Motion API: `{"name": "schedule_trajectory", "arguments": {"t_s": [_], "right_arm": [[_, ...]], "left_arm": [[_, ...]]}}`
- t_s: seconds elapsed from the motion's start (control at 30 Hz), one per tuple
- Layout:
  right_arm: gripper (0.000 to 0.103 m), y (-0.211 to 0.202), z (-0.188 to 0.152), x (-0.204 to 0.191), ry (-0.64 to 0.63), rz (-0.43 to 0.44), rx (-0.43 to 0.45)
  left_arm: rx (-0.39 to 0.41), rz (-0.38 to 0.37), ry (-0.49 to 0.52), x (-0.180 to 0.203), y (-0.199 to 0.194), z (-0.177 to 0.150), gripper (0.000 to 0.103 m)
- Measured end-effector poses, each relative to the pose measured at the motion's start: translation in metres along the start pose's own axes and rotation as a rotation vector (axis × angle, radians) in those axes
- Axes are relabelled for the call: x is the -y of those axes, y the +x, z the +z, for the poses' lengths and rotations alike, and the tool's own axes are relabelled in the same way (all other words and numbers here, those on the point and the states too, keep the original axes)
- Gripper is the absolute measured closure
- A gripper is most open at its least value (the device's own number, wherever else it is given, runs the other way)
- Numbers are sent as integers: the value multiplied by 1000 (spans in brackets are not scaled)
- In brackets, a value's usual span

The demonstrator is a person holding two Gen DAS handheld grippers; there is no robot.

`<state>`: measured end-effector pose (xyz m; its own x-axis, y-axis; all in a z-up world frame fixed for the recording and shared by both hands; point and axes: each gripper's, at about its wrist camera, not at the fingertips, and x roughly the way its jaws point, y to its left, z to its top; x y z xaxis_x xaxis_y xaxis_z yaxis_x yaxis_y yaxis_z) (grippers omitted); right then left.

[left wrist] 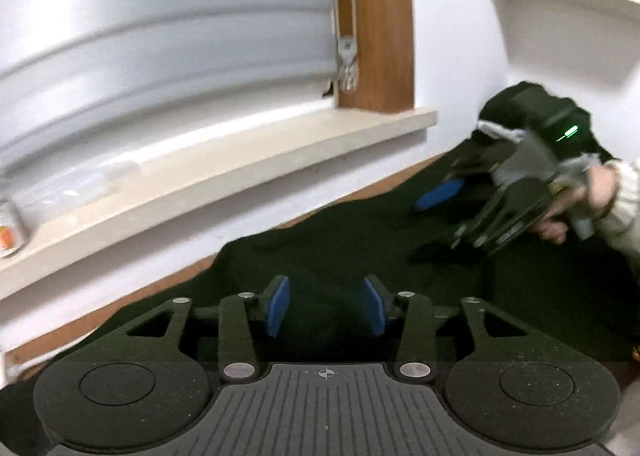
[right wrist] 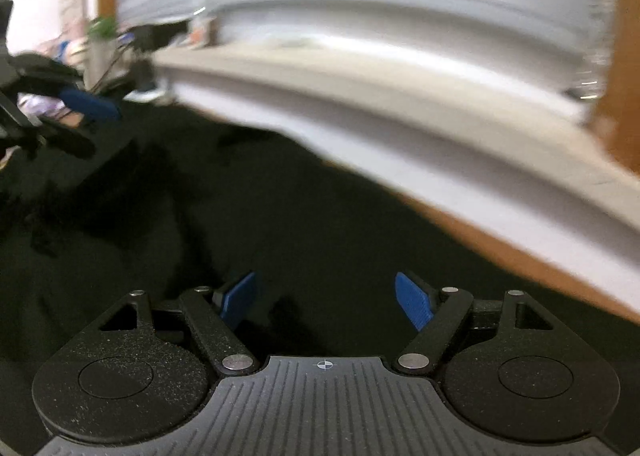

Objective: Fold clothes

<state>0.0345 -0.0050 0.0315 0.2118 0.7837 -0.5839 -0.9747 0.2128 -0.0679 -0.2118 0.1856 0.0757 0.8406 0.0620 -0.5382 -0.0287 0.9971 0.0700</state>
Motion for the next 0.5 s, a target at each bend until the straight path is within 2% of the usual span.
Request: {"name": "schedule_trajectory", "arguments": {"t_s": [0.13,0.27,0.4,0.5], "right_arm": [[27,-16,-11,62,20,-173,-35],[27,-35,-40,135,108,-317,-85],[27,-50,-73,192,207,-358,-118],[27,-52,-86,209,235,-348,-140]], "left_arm": [[-68,-30,8,-6,65,13,58],[-119,-61,28,-7,117,22,56],[-153,-109,59,-3,148,21,54],[-164,-129,40,-9,158,23,54]]}}
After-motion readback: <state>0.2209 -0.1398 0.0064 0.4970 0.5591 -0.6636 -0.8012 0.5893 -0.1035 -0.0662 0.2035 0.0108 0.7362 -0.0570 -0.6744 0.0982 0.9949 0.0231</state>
